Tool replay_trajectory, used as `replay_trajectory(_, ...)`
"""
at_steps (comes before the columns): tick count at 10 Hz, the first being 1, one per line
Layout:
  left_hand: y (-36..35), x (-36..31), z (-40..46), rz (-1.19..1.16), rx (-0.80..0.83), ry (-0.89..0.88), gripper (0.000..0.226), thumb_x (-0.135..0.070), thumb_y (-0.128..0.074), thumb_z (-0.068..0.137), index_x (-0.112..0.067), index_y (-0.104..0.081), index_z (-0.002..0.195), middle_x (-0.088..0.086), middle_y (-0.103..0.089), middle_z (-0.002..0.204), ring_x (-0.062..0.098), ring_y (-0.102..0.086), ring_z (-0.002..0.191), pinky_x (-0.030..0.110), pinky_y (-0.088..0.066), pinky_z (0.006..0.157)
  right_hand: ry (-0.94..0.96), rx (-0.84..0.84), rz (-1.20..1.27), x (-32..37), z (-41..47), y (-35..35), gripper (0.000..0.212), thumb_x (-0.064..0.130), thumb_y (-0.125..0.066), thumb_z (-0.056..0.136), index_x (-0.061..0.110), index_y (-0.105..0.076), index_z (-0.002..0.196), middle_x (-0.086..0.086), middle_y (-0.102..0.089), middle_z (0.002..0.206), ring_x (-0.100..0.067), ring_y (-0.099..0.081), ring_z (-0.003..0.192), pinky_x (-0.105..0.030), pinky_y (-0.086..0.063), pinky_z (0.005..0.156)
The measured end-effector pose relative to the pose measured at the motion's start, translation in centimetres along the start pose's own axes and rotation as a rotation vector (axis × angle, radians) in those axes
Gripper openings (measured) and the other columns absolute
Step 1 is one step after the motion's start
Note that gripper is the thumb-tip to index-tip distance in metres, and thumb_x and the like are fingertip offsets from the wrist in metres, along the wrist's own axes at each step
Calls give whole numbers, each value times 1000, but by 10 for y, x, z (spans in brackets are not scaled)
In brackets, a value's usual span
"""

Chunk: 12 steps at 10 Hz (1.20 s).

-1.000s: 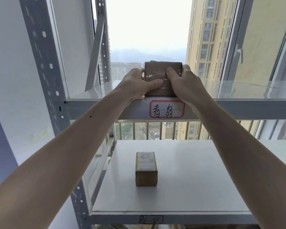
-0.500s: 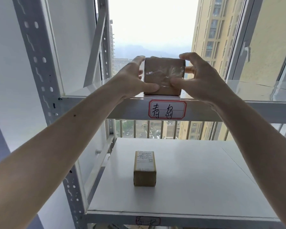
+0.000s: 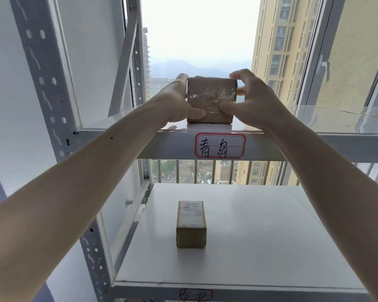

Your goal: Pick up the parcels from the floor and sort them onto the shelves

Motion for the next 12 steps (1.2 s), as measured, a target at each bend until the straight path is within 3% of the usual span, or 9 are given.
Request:
replay_trajectory(1, -1, 0, 4, 20, -8, 9, 85, -16, -86, 73, -12, -37, 142, 13, -62, 126, 31, -63, 115, 51, -53, 99, -23, 16, -10, -1, 5, -4, 60, 22, -66, 87, 17, -41, 141, -2, -58, 99, -10, -57, 81, -17, -44, 62)
replay_trajectory(2, -2, 0, 8, 52, -12, 16, 84, -18, -85, 73, -13, -37, 142, 11, -60, 128, 29, -62, 116, 49, -52, 100, -44, 27, -1, -3, 10, -7, 61, 19, -66, 86, 17, -41, 142, -2, -57, 96, -4, -54, 76, -20, -48, 63)
replay_trajectory(4, -4, 1, 12, 78, -18, 38, 71, -19, -81, 79, -12, -41, 138, 10, -61, 126, 28, -60, 115, 46, -50, 103, -62, 24, 19, -6, 16, -14, 59, 22, -62, 90, 18, -39, 144, -2, -55, 100, -19, -58, 93, -29, -50, 72)
replay_trajectory(7, -5, 7, 15, 42, -36, 57, 70, -21, -81, 79, -15, -43, 137, 8, -65, 122, 27, -63, 112, 46, -51, 100, -63, 25, 20, -9, 19, -17, 59, 25, -62, 92, 17, -37, 144, -3, -55, 105, -20, -54, 98, -29, -49, 78)
replay_trajectory(8, -5, 9, 16, 43, -34, 60, 71, -22, -82, 78, -15, -43, 137, 9, -65, 122, 27, -63, 112, 47, -51, 100, -70, 31, 21, -9, 19, -18, 60, 24, -61, 92, 17, -36, 145, -3, -54, 104, -20, -55, 97, -30, -50, 75)
replay_trajectory(9, -6, 9, 16, 23, -33, 60, 70, -21, -83, 77, -14, -44, 135, 9, -66, 121, 27, -64, 111, 47, -52, 99, -71, 33, 18, -8, 19, -18, 61, 23, -61, 92, 17, -35, 147, -3, -54, 104, -18, -55, 95, -22, -49, 69)
replay_trajectory(11, -7, 13, 15, 10, -11, 83, 76, -29, -86, 72, -17, -43, 134, 7, -67, 121, 26, -67, 107, 50, -55, 96, -76, 36, 40, -8, 15, -16, 70, 27, -64, 89, 17, -31, 149, -11, -63, 111, -21, -60, 97, -43, -56, 89)
replay_trajectory(12, -3, 15, 14, 30, -18, 92, 84, -31, -85, 74, -13, -39, 142, 9, -60, 129, 29, -62, 114, 52, -52, 100, -65, 54, 34, -7, 12, -11, 72, 31, -68, 87, 15, -33, 148, -13, -63, 121, -23, -64, 102, -43, -56, 88)
Point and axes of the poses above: each hand's wrist, its own z-axis towards the middle knuckle, its own y-axis out of the back of the hand, x = y × z, the point moved 8 cm from there along z, towards the middle knuckle
